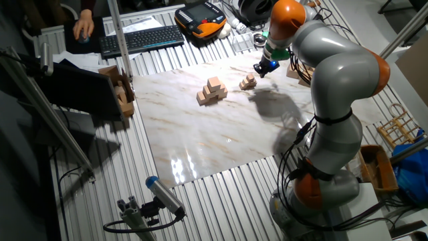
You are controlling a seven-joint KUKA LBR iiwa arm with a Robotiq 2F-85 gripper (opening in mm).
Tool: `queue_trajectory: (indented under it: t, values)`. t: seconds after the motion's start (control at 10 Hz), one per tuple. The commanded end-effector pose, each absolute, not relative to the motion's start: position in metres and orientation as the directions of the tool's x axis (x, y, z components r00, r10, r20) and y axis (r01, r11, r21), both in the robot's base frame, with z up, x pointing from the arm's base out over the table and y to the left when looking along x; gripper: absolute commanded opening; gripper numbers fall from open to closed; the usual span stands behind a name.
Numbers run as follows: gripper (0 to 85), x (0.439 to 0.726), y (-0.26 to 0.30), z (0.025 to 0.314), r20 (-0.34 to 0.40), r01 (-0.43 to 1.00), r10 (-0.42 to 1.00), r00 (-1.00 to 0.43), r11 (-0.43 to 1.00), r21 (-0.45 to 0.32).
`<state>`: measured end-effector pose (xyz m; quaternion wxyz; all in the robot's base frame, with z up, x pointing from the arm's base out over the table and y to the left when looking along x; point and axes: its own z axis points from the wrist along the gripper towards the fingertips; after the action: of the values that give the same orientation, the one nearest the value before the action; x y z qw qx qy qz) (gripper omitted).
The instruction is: Stack the blocks into a pyramid shape
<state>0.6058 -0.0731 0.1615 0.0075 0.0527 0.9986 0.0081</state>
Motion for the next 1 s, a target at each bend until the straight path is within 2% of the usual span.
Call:
queue_trajectory:
  t: [0.0, 0.9]
  values:
    - [0.0, 0.6056, -0.0729, 0.1615, -0.014, 0.105, 0.105, -0.994, 0.994, 0.017]
    - [0.0, 0.6075, -0.0728, 0.1607, -0.027, 0.108, 0.108, -0.994, 0.994, 0.014]
